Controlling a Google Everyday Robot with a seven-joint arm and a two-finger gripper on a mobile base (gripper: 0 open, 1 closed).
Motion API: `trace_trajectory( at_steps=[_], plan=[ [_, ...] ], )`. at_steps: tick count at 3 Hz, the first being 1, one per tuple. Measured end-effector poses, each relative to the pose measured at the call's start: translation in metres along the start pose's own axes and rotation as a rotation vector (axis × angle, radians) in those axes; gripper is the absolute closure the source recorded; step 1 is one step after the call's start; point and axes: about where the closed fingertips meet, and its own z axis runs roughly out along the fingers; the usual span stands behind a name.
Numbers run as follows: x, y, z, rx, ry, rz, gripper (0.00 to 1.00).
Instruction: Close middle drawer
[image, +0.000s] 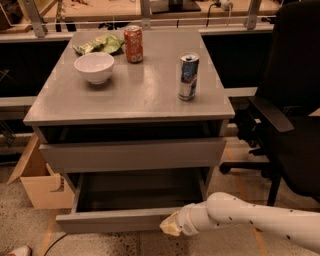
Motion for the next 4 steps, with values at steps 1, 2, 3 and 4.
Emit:
trace_trajectory(
  at_steps=[1, 2, 3, 4],
  plan=[
    [-0.032, -0.012, 0.005, 0.038, -0.054, -0.058, 1.0],
    [-0.069, -0.022, 0.015, 0.043, -0.101, -0.134, 1.0],
    [-0.102, -0.029, 0.03, 0.031, -0.13, -0.203, 1.0],
    [-0.136, -0.031, 0.048, 0.009, -0.159, -0.279, 1.0]
  ],
)
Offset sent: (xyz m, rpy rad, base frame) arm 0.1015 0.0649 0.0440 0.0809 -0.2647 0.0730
